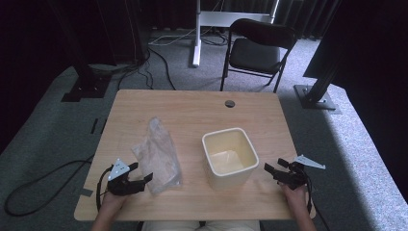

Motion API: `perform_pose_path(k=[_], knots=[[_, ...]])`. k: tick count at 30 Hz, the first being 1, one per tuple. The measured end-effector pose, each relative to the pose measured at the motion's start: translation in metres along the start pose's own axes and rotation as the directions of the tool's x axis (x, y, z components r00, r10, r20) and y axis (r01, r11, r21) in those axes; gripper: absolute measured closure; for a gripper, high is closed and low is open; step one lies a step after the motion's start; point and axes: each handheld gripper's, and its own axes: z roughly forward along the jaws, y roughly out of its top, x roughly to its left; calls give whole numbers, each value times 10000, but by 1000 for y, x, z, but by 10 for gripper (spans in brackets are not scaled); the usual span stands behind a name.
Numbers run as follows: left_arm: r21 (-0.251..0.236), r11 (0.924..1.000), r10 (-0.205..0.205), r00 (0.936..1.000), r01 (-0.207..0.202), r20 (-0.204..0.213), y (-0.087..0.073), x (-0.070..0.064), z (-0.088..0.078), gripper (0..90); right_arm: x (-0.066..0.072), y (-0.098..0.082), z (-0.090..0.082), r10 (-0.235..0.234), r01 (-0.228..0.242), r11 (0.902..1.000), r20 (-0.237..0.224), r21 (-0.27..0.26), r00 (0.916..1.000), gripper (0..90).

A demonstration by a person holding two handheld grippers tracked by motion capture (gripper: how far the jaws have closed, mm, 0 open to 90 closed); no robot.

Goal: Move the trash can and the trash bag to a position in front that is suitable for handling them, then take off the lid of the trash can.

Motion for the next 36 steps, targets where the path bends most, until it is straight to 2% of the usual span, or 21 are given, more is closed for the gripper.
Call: perform_pose_path(k=[3, 4, 5, 6, 11, 12, 13, 14, 15, 16, 18, 23, 25, 28, 29, 33, 36], knots=[[-86, 9999, 110, 9999, -110, -12, 0, -1, -2, 176, 2, 1, -5, -117, 116, 9999, 438, 42, 9990, 120], [38, 9999, 158, 9999, -158, 14, 0, -2, -3, 124, 1, 3, -6, -147, 143, 9998, 409, 108, 9991, 113], [219, 9993, 294, 9996, -293, -46, -2, -2, -4, 108, 1, 4, -8, -158, 152, 9998, 375, 151, 9992, 112], [265, 9991, 336, 9992, -331, -194, -4, -2, -6, 108, 2, 5, -9, -231, 220, 9995, 489, 240, 9985, 111], [244, 9989, 398, 9988, -392, -287, -8, 0, -9, 96, 3, 7, -14, -313, 293, 9991, 691, 291, 9971, 107], [263, 9989, 389, 9988, -381, -292, -9, 1, -9, 96, 5, 9, -17, -513, 482, 9982, 957, 352, 9941, 108], [302, 9989, 364, 9990, -356, -272, -10, 2, -7, 96, 5, 9, -18, -414, 381, 9986, 907, 376, 9950, 178], [302, 9989, 364, 9990, -356, -272, -10, 2, -7, 96, 5, 9, -18, -414, 381, 9986, 907, 376, 9950, 178], [269, 9991, 345, 9990, -337, -269, -11, 3, -7, 96, 1, 9, -18, -17, -18, 9982, 577, 601, 9983, 186], [269, 9991, 345, 9990, -337, -269, -11, 3, -7, 96, 1, 9, -18, -17, -18, 9982, 577, 601, 9983, 186], [275, 9991, 334, 9993, -329, -169, -12, 3, -7, 96, 4, 9, -18, -162, 127, 9975, 503, 698, 9986, 166], [393, 9989, 254, 9997, -256, 56, -12, 4, -5, 96, 12, 15, -23, -375, 367, 9987, 230, 349, 9990, 138], [496, 9981, 361, 9993, -365, 101, -12, 4, -4, 96, 18, 24, -27, -543, 541, 9984, 119, 134, 9985, 138], [521, 9980, 358, 9993, -365, 141, -12, 3, -4, 97, 25, 32, -31, -658, 657, 9977, -31, -165, 9978, 150], [535, 9981, 309, 9994, -317, 159, -12, 3, -3, 96, 31, 37, -33, -749, 745, 9968, -101, -288, 9971, 151], [636, 9975, 299, 9993, -313, 234, -12, 3, -3, 97, 39, 46, -33, -864, 856, 9960, -326, -249, 9957, 157], [722, 9970, 243, 9993, -262, 278, -11, 3, -2, 97, 47, 60, -33, -899, 888, 9957, -432, -264, 9950, 164]])
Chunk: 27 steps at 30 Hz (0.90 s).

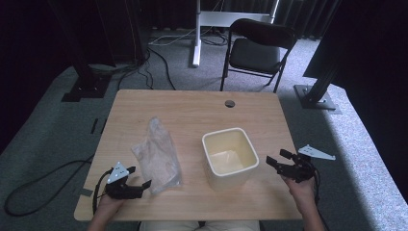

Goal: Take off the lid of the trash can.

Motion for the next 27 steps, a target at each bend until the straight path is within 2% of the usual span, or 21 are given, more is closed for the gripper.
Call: perform_pose_path(k=[2, 10, 11, 12, 14, 16, 17, 18, 22, 23, 27], knots=[[54, 10000, 12, 10000, -12, 8, 0, 0, 1, 97, 2, 7, 0, 84, -86, 9999, -147, -124, 9999, 212], [130, 9999, 91, 10000, -91, -13, 1, -1, 2, 97, 15, 34, 3, -158, 153, 9997, -245, -203, 9996, 216], [133, 9999, 86, 9999, -86, -63, 1, -1, 2, 97, 20, 40, 4, -144, 134, 9997, -461, -213, 9988, 232], [94, 9999, 58, 10000, -58, -36, 1, 0, 2, 97, 20, 40, 4, -144, 134, 9997, -461, -213, 9988, 232], [19, 10000, -57, 10000, 57, -69, 1, 1, 1, 97, 28, 44, 8, -75, 72, 10000, -720, -45, 9974, 245], [-49, 9999, -108, 9999, 108, -56, 1, 2, 1, 97, 31, 45, 11, -85, 93, 9999, -766, 93, 9970, 264], [-35, 10000, -86, 10000, 86, -30, 2, 2, 1, 97, 35, 47, 15, -173, 198, 9994, -872, 289, 9960, 303], [-35, 10000, -86, 10000, 86, -30, 2, 2, 1, 97, 37, 47, 17, -228, 252, 9993, -825, 275, 9963, 332], [7, 10000, -41, 10000, 41, -37, 2, 2, 2, 97, 37, 49, 24, -36, 68, 9991, -758, 421, 9971, 347], [40, 10000, -45, 10000, 45, -3, 2, 2, 2, 97, 38, 50, 29, -119, 153, 9980, -561, 606, 9984, 367], [158, 9998, 82, 10000, -83, 44, 2, 2, 3, 97, 41, 51, 38, -199, 240, 9950, -423, 973, 9989, 385]])
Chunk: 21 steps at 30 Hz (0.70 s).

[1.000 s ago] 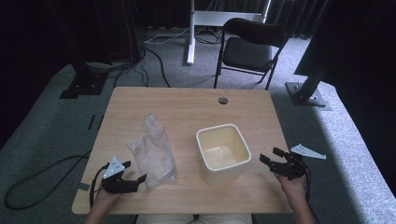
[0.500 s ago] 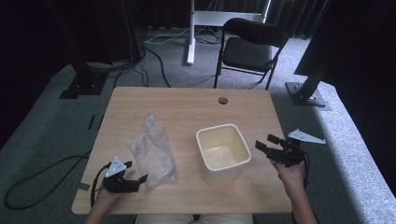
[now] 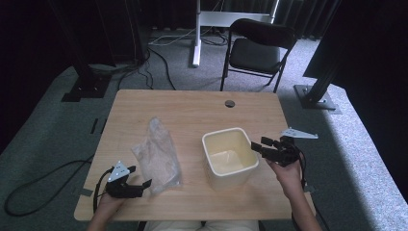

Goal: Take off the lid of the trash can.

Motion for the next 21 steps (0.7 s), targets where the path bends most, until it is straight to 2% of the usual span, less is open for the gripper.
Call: perform_pose_path(k=[2, 5, 6, 8, 9, 12, 17, 21], knots=[[-4, 10000, 30, 10000, -30, -13, 0, 0, 0, 97, 3, 2, 9, -357, 343, 9985, 317, 435, 9989, 408], [-13, 10000, 73, 10000, -73, -62, 0, -2, -1, 97, 3, 2, 14, -586, 556, 9961, 423, 688, 9974, 430], [70, 9999, 103, 9998, -102, -158, -1, -3, 0, 96, 4, 2, 18, -685, 646, 9946, 455, 814, 9966, 483], [185, 9996, 230, 9994, -225, -243, -1, -4, 0, 96, 5, 2, 20, -717, 674, 9939, 463, 877, 9964, 509], [243, 9994, 260, 9991, -252, -326, -1, -5, 0, 96, 6, 3, 25, -780, 729, 9905, 395, 1165, 9962, 568], [360, 9988, 328, 9991, -318, -279, 0, -7, 1, 96, 8, 5, 30, -988, 919, 9841, 381, 1519, 9944, 680], [420, 9986, 349, 9988, -335, -334, 0, -8, 2, 96, 11, 9, 36, -1226, 1088, 9801, 752, 1663, 9896, 725], [364, 9991, 244, 9991, -232, -339, 0, -6, 2, 96, 13, 13, 40, -1347, 1185, 9776, 839, 1742, 9873, 743]])
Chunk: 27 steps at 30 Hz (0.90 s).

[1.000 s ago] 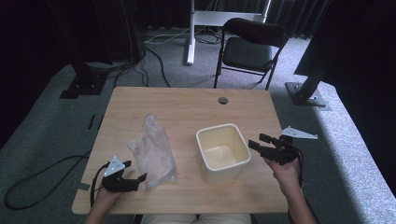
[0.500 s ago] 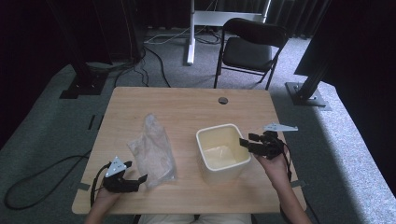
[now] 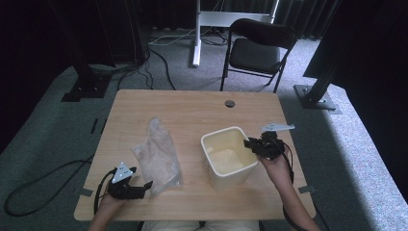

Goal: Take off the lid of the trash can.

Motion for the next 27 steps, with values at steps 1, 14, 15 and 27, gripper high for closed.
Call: perform_pose_path(k=[1, 14, 15, 27], knots=[[0, 10000, 0, 10000, 0, 0, 0, 0, 0, 96, 1, 1, 0, -20, 20, 10000, 47, 35, 10000, 749], [23, 10000, 4, 10000, -5, 58, 1, 0, 1, 97, 9, 11, 9, -507, 499, 9986, 443, 175, 9977, 813], [15, 10000, -4, 10000, 4, 47, 1, 0, 2, 97, 10, 11, 9, -494, 485, 9986, 420, 206, 9979, 813], [30, 10000, -34, 10000, 34, 80, 2, 0, 2, 97, 9, 36, -13, -590, 622, 9966, 586, -534, 9965, 813]])
